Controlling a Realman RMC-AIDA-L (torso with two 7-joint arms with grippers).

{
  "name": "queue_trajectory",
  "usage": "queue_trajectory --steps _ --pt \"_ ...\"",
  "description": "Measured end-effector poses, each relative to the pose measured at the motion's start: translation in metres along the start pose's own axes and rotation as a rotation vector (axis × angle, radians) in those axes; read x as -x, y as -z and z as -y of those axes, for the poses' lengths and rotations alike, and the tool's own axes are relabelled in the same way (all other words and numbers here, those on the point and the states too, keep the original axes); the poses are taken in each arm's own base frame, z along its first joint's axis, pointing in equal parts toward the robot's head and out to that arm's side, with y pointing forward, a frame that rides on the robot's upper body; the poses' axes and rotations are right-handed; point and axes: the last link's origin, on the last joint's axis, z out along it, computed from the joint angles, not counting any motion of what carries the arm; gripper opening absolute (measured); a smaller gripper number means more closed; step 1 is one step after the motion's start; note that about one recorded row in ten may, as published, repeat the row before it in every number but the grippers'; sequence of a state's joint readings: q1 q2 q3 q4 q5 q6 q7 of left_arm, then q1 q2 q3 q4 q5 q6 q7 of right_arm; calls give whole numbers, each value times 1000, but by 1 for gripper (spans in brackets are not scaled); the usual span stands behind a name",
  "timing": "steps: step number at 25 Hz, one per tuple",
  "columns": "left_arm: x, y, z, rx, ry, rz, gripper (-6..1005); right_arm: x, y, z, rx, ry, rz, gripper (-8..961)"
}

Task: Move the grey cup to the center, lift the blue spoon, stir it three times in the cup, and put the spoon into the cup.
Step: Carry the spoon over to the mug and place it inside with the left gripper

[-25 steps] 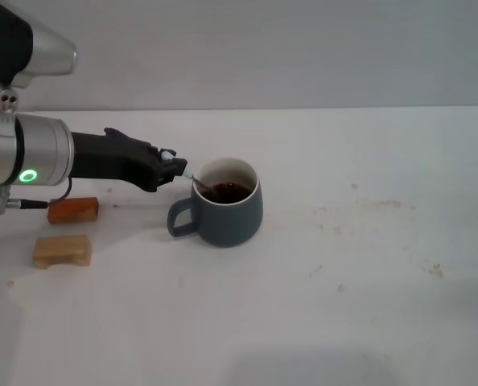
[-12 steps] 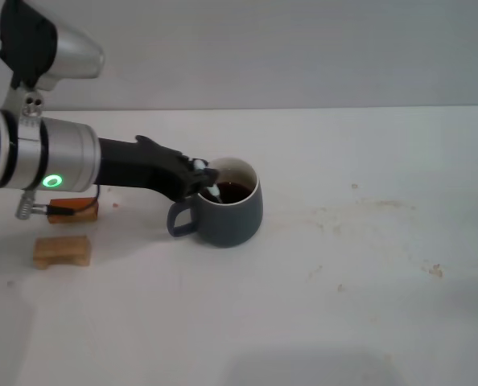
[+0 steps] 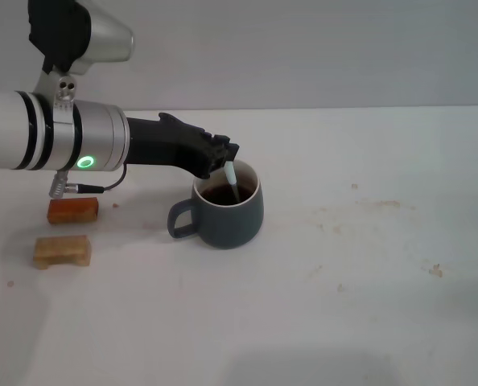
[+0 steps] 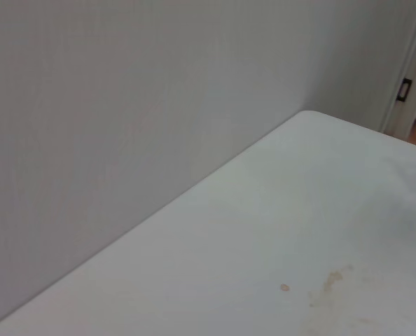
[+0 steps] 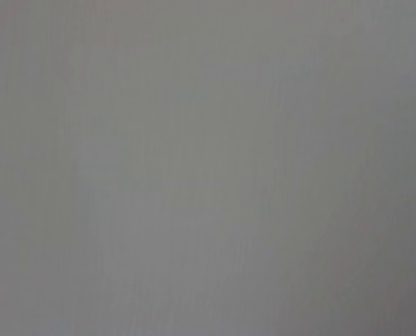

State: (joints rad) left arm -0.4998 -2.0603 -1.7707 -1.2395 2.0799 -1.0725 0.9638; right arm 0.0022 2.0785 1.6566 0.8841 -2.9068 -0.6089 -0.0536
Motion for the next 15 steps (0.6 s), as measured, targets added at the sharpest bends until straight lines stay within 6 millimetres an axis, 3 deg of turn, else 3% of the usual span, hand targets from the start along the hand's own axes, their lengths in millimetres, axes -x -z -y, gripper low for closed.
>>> queue_trajectory --steps 9,15 --pt "9 2 12 -46 19 6 151 1 0 1 -1 0 2 37" --pt "16 21 23 -64 59 8 168 2 -1 0 1 -1 6 37"
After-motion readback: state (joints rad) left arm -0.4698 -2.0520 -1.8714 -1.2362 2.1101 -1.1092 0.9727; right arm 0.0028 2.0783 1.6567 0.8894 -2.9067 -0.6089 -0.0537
